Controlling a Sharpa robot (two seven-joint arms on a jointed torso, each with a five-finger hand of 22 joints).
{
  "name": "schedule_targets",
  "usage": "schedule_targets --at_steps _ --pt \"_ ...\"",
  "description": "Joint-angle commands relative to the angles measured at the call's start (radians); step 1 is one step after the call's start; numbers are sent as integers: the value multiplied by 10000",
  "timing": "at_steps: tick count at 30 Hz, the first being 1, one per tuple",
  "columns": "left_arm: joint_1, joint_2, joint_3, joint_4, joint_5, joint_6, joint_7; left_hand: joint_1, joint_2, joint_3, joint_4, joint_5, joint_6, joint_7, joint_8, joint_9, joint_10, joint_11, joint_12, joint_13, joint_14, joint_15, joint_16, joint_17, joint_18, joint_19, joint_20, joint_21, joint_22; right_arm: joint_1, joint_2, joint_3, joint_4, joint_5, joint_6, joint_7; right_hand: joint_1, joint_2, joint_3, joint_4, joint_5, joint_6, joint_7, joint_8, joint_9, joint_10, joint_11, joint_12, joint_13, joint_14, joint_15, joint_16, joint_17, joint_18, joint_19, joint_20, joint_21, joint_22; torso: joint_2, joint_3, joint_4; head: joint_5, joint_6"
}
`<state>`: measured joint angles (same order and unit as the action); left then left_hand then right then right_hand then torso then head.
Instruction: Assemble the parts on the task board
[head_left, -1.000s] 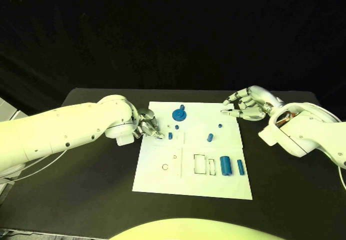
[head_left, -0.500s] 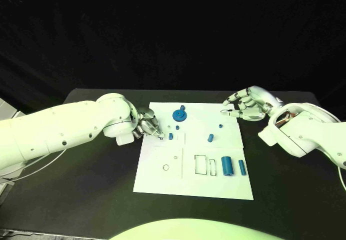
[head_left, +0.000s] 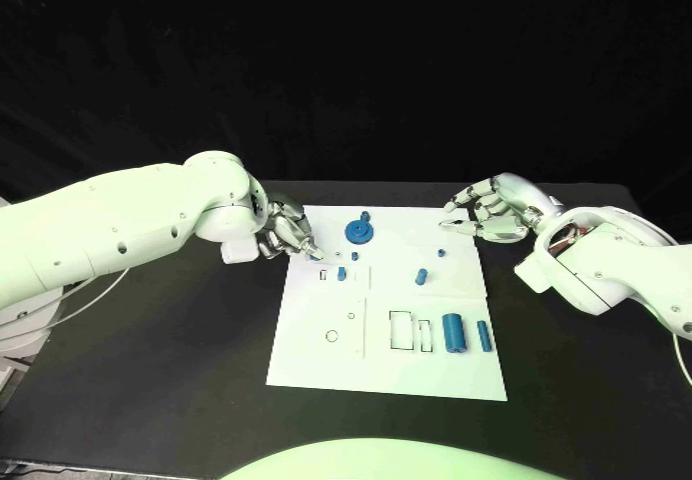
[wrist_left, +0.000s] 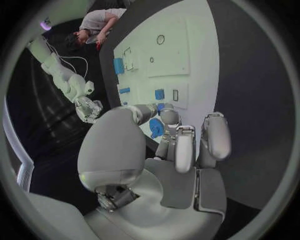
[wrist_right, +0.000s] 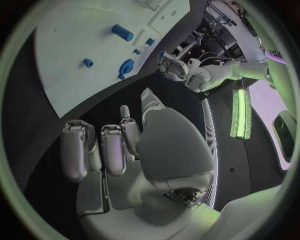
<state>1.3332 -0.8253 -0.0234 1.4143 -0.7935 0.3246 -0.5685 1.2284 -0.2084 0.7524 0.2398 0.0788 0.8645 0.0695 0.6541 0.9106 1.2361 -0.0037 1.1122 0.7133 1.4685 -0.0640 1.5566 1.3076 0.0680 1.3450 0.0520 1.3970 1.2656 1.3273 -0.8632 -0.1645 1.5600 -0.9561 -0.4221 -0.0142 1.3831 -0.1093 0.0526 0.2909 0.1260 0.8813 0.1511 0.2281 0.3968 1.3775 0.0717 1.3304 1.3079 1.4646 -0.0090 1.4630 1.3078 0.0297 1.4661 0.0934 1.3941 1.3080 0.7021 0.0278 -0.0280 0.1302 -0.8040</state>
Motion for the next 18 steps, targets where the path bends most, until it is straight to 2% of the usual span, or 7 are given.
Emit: schedule_targets --at_steps 1,2,4,6,9,13,18 --pt "171 283 -12 -475 908 2079 -348 -22 76 1874 -1839 -7 -61 26 56 17 -72 -7 -34 -15 880 61 -70 2227 93 -50 0 -59 -20 -5 19 1 0 -51 116 59 23 51 -50 -14 51 -52 -2 28 -9 59 -43 55 756 556 6 -58 604 107 308 17 5 1568 2 5 -3 29 1" --pt "192 325 -17 -549 942 2199 -360 -35 95 1886 -1854 -28 -73 30 57 21 -96 -2 -54 -46 874 64 -76 2214 91 -48 3 -55 -11 -5 20 1 0 -51 116 58 23 51 -50 -14 51 -52 -2 28 -9 59 -43 55 756 556 6 -58 604 107 308 17 5 1568 2 5 -3 29 1" --pt "315 609 -74 -1025 1134 2951 -427 -65 137 1902 -1877 -66 -98 40 58 28 -124 8 -67 -66 864 72 -89 2191 94 -64 7 -64 -22 -5 24 1 -1 -51 116 50 23 51 -50 -14 51 -52 -2 28 -9 59 -43 55 756 556 6 -58 604 107 308 17 5 1568 1 2 3 29 -12" --pt "392 789 -133 -1312 1207 3356 -455 -84 164 1908 -1890 -79 -113 46 58 32 -129 14 -60 -51 863 76 -89 2191 94 -67 10 -64 -19 -5 29 1 -4 -51 115 45 23 51 -50 -14 51 -52 -2 28 -9 59 -43 55 756 556 6 -58 604 107 308 17 5 1568 -3 -1 9 38 -23" --pt "526 1177 -286 -1908 1301 3989 -496 -135 225 1909 -1903 -98 -134 60 59 47 -137 27 -51 -36 859 85 -92 2185 88 -53 16 -50 10 -5 42 0 -7 -51 114 38 23 46 -53 -15 51 -52 -2 30 -10 59 -43 55 755 558 6 -55 611 108 306 17 -1 1565 -8 -2 18 50 -23" --pt "622 1548 -410 -2434 1297 4362 -526 -285 383 1914 -1945 -134 -193 85 73 103 -194 52 -63 -64 837 104 -119 2136 92 -77 29 -61 1 -4 58 0 -13 -51 109 33 23 46 -53 -15 51 -52 -2 30 -10 59 -43 55 755 558 6 -55 611 108 306 17 -1 1565 -8 -2 14 72 -28" --pt "693 2003 -525 -2984 1044 4601 -552 -624 726 1882 -2072 -222 -391 124 119 270 -417 93 -133 -223 768 137 -197 1987 105 -136 64 -96 -36 -4 83 0 -20 -51 102 30 26 45 -53 -17 53 -52 -3 32 -10 59 -44 55 755 558 5 -56 611 106 311 16 9 1571 5 -12 4 112 -36"
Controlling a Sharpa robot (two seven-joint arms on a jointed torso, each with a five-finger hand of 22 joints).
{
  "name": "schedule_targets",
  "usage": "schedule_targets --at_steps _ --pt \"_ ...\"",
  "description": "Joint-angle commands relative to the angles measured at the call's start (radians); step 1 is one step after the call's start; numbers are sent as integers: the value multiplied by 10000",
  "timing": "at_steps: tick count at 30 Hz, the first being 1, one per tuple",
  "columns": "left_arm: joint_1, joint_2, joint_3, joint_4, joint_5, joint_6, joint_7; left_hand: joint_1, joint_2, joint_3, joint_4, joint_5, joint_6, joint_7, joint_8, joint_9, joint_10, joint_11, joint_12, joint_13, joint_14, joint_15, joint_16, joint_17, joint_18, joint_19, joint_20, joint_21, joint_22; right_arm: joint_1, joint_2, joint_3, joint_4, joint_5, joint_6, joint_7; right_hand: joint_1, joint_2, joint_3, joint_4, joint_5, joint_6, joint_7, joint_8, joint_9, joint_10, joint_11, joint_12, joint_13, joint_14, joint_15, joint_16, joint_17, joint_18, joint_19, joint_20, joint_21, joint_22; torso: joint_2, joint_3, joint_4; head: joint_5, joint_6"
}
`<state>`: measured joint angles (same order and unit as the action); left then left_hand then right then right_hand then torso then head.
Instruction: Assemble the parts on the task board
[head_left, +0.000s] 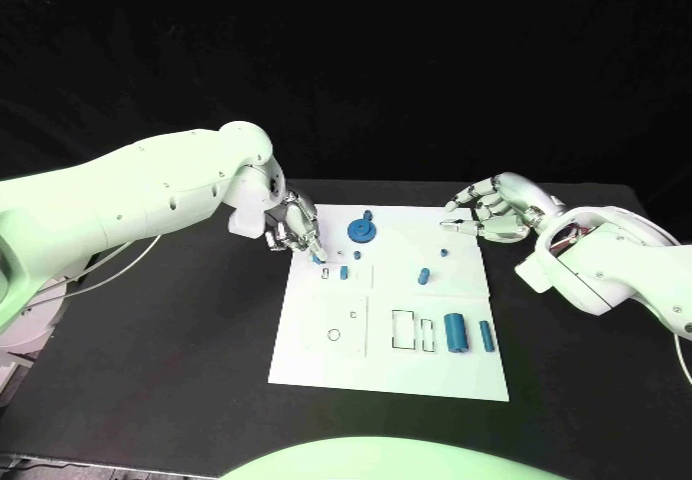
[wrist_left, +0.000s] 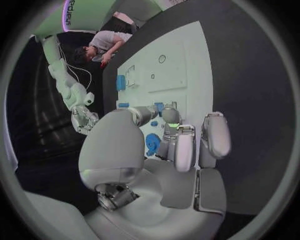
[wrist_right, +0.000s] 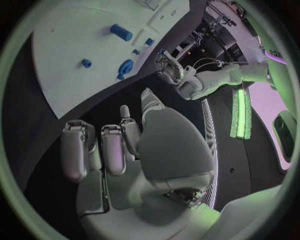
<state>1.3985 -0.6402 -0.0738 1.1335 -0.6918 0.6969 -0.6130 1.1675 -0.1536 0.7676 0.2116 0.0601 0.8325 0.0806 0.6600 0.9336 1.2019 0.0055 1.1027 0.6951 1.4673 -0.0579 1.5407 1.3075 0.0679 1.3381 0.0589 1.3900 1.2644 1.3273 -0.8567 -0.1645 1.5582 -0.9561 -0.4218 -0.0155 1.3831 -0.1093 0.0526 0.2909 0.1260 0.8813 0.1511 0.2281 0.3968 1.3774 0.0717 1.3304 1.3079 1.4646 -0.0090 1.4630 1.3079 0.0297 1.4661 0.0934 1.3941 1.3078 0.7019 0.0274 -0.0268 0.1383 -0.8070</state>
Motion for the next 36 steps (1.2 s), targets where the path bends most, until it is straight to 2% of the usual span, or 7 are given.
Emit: schedule_targets --at_steps 1,8,13,19,30,36 --pt "47 231 -37 -245 -59 847 -104 -56 207 1725 -1836 -42 -101 16 71 70 -95 6 -27 -32 777 79 -39 1986 107 -72 -1 -30 -27 -4 25 0 -3 -52 97 44 31 44 -52 -20 56 -52 -3 33 -11 59 -44 54 754 555 5 -63 597 108 308 16 0 1568 7 -7 -10 35 -6" --pt "60 639 -141 -401 -700 270 -61 -107 234 1751 -2052 -16 -152 24 120 162 -96 8 63 66 801 85 -3 2050 96 -40 7 2 27 -4 58 0 -3 -54 89 49 37 43 -51 -22 58 -53 -3 34 -12 56 -45 50 750 555 5 -64 597 108 307 16 -1 1568 20 -17 -6 38 4" --pt "54 813 -261 -317 -1261 -54 -29 -116 208 1781 -2189 -6 -155 28 141 203 -67 7 126 130 828 85 33 2113 84 4 9 40 84 -4 74 0 -5 -55 87 53 37 43 -51 -22 58 -53 -3 34 -12 56 -45 50 750 555 5 -64 597 108 307 16 -1 1568 20 -17 -6 29 -28" --pt "40 862 -329 -158 -1894 -301 15 -113 176 1772 -2258 -14 -140 27 139 211 -11 5 185 202 865 84 81 2205 68 57 9 82 150 -4 80 0 -8 -56 88 55 37 43 -51 -22 58 -53 -3 34 -12 56 -45 50 750 555 5 -64 597 108 307 16 -1 1568 14 -13 -4 20 -73" --pt "-5 884 -397 33 -2576 -620 67 -103 164 1770 -2303 -10 -119 25 129 209 15 2 204 214 898 83 123 2285 59 89 8 108 190 -5 88 0 -14 -57 82 63 57 40 -46 -28 67 -54 -4 37 -14 62 -46 59 755 555 4 -66 597 108 308 15 -1 1569 12 -18 0 21 -80" --pt "-27 885 -457 109 -2633 -454 85 -81 115 1741 -2385 -21 -74 25 88 190 27 -1 178 137 935 83 171 2376 53 110 5 126 216 -5 90 0 -18 -57 84 65 57 40 -46 -28 67 -54 -4 37 -14 62 -46 59 755 555 4 -66 597 108 308 15 -1 1569 14 -13 -1 25 -107"
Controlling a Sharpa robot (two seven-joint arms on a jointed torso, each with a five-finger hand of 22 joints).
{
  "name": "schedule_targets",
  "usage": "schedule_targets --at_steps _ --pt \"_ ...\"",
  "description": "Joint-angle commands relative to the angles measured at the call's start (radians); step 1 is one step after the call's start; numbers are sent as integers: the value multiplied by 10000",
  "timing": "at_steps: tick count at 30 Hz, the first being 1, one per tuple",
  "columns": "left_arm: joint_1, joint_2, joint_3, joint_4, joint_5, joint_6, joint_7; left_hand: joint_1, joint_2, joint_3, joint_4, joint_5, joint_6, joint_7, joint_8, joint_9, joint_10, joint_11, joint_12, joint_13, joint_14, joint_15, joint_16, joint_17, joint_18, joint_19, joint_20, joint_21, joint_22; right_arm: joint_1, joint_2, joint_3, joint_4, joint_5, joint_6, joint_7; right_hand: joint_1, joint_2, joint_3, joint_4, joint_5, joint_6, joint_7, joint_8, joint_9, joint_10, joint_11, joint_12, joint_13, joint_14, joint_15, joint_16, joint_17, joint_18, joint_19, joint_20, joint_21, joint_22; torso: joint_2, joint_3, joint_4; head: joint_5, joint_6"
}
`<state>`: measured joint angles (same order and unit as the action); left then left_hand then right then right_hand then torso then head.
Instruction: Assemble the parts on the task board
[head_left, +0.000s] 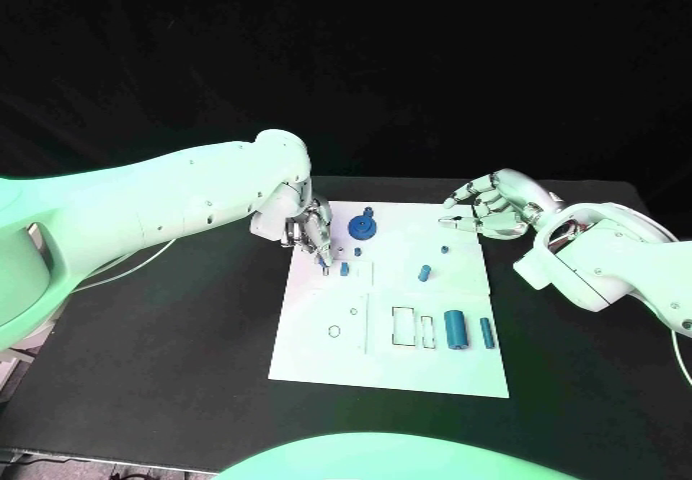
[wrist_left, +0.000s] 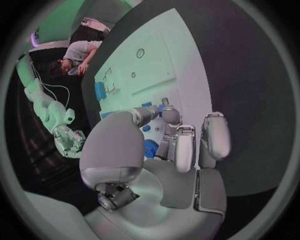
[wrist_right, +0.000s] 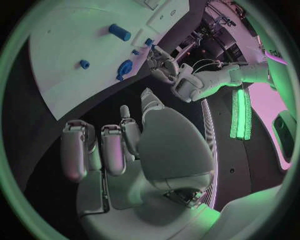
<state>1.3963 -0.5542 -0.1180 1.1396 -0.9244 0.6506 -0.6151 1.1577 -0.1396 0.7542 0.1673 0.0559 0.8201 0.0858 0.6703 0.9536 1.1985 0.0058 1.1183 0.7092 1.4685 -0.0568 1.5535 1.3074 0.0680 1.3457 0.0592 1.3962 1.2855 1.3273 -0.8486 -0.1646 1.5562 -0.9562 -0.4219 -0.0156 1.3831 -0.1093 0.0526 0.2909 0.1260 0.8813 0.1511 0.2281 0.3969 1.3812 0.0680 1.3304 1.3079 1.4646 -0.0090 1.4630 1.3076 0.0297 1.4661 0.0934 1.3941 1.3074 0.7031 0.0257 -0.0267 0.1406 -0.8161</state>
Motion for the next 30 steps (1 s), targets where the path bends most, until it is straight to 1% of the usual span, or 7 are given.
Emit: schedule_targets --at_steps 1,4,10,19,24,28,30 --pt "-8 17 -33 58 -283 85 105 19 -28 1870 -1948 21 53 -26 -20 -13 69 -4 28 6 928 72 49 2388 52 35 3 66 8 -5 9 1 1 -56 87 66 57 40 -46 -28 67 -54 -4 37 -15 25 -8 59 756 555 4 -66 601 108 308 15 -1 1573 -3 6 -3 1 -19" --pt "-10 -3 -59 72 -240 232 107 25 -40 1854 -1965 19 67 -25 -38 -22 91 -4 42 30 943 75 68 2427 55 26 3 60 -3 -5 8 1 -2 -56 87 65 57 40 -46 -28 67 -54 -4 37 -15 25 -8 59 756 555 4 -66 601 108 308 15 -1 1573 -4 12 -3 -4 -20" --pt "-13 -44 -100 90 -128 571 103 56 -70 1810 -2022 19 123 -24 -94 -54 138 -3 65 73 974 80 110 2508 56 17 5 56 -9 -5 4 1 -3 -56 92 64 57 40 -46 -28 67 -54 -4 37 -15 25 -8 59 756 555 4 -66 601 108 308 15 -1 1573 -3 11 -2 -6 -30" --pt "-13 -66 -120 116 157 855 94 70 -83 1785 -2046 19 156 -23 -125 -73 165 -2 77 100 987 82 126 2541 59 7 6 50 -19 -6 5 1 -8 -57 97 61 57 40 -46 -28 67 -54 -4 37 -15 25 -8 59 756 555 4 -66 601 108 308 15 -1 1573 1 4 1 -5 -41" --pt "-13 -77 -120 103 329 946 92 79 -90 1773 -2060 21 175 -23 -143 -83 170 -2 73 93 993 84 134 2557 60 2 7 47 -24 -6 6 1 -10 -58 100 61 57 40 -46 -28 67 -54 -4 37 -15 25 -8 59 756 555 4 -66 601 108 308 15 -1 1573 4 7 -12 -5 -42" --pt "-13 -88 -119 125 411 912 81 81 -92 1769 -2063 22 181 -23 -148 -87 183 -1 86 118 997 84 139 2566 63 -9 7 39 -36 -6 6 1 -12 -58 99 60 91 37 -37 -32 79 -57 -5 44 -19 20 -9 53 749 560 3 -61 615 106 314 13 7 1581 1 7 -2 -37 -60" --pt "-13 -95 -118 134 438 870 73 81 -92 1769 -2063 22 181 -23 -148 -87 183 -1 86 118 997 84 139 2566 63 -9 7 39 -36 -6 9 1 -13 -58 101 61 91 37 -37 -32 79 -57 -5 44 -19 20 -9 53 749 560 3 -61 615 106 314 13 7 1581 9 0 -8 -33 -59"
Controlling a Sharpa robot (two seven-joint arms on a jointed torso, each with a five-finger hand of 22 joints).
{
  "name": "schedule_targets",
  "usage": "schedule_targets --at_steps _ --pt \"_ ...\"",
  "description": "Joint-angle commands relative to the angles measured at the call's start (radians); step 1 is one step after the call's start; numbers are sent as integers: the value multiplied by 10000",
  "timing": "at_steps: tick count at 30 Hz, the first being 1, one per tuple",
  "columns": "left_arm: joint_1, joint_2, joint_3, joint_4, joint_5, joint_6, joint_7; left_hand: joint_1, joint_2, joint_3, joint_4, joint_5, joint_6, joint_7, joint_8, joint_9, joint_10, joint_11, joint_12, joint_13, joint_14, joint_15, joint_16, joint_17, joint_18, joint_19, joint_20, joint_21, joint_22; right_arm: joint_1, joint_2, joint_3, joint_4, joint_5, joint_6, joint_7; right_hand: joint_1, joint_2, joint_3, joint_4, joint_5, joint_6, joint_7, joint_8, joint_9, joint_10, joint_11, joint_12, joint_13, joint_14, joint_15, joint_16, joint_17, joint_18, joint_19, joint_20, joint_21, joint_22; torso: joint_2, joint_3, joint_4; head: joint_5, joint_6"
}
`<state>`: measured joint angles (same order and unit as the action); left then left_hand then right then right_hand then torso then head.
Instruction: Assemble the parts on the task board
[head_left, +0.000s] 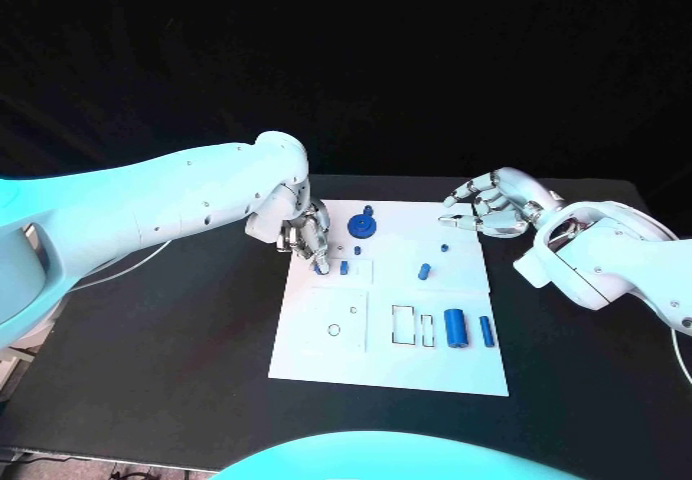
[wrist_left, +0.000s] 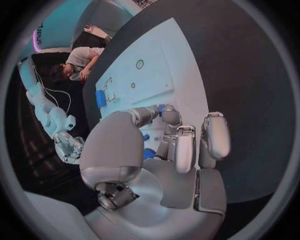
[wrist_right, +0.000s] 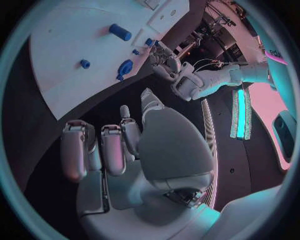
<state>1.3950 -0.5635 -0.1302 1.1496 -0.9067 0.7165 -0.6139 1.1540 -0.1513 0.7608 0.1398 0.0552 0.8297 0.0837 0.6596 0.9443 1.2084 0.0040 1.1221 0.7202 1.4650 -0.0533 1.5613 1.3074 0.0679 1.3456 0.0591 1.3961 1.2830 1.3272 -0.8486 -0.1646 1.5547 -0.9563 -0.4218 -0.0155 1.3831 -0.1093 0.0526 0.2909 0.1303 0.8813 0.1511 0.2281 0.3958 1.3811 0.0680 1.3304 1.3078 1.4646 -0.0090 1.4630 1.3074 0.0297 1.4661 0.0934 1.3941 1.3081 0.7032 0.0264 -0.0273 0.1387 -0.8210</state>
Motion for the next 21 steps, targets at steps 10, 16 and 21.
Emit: schedule_targets --at_steps 10,16,21 --pt "-2 -10 4 138 -42 -179 -31 121 30 1695 -1790 38 113 -3 -58 -5 105 18 56 28 1033 50 63 2569 67 -19 9 31 -24 -5 11 1 8 -185 54 -39 101 33 -37 -32 36 -58 -5 47 -10 19 -10 52 747 555 2 -73 599 109 308 13 -10 1564 -7 2 18 -22 -32" --pt "-40 -20 2 218 -208 -353 -53 121 30 1695 -1790 38 113 -3 -58 -5 105 18 56 28 1033 50 63 2569 67 -19 9 31 -24 -5 14 1 8 -265 71 -108 101 33 -37 -32 36 -58 -5 47 -10 19 -10 52 747 555 2 -73 599 109 308 13 -10 1564 -7 -1 7 -7 -63" --pt "-125 -50 -3 323 -359 -528 -65 122 40 1694 -1787 49 127 -3 -70 -12 109 18 53 25 1032 50 62 2567 66 -16 10 34 -19 -5 7 1 10 -281 92 -120 101 33 -37 -32 36 -58 -5 47 -10 19 -10 52 747 555 2 -73 599 109 308 13 -10 1564 -2 -4 6 -13 -87"
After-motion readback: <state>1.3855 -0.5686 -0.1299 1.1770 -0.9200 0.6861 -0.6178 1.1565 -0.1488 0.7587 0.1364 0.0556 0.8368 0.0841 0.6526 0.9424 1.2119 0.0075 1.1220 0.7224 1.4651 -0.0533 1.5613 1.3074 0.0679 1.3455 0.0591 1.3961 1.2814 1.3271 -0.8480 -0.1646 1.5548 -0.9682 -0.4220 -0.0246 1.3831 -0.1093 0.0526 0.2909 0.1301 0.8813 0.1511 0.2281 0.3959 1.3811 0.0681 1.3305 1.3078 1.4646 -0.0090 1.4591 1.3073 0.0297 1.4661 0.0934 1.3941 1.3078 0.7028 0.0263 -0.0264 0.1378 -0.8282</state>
